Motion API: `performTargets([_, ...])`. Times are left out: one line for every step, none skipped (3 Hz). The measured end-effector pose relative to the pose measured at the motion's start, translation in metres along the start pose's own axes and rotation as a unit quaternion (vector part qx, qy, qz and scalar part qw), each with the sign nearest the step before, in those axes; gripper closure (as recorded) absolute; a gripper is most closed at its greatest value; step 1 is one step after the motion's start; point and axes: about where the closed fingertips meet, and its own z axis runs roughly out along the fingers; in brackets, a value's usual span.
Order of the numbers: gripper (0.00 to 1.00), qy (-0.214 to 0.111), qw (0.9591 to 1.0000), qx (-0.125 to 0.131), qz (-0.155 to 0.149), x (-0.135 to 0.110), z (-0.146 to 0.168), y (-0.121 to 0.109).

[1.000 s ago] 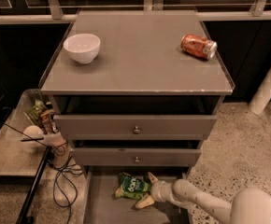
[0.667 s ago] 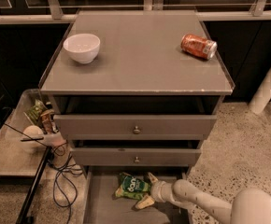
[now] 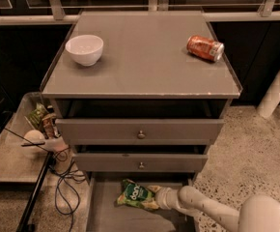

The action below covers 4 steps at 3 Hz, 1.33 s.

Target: Pick green rice chip bag from bottom drawer and place on counter

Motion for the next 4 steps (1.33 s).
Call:
performTargets([0.65,0.000,1.0000,0.000,0.000,0.000,0.000,0.000])
performTargets([0.88,0.000,1.0000,-0.003,-0.002,-0.001,0.000,0.002])
performTargets([1.00,-0.009,0.9998,-0.015,-0.005,-0.008,-0.016,0.008])
performTargets([1.00,-0.025,0.9995,-0.019,-0.010,-0.018,-0.047,0.014])
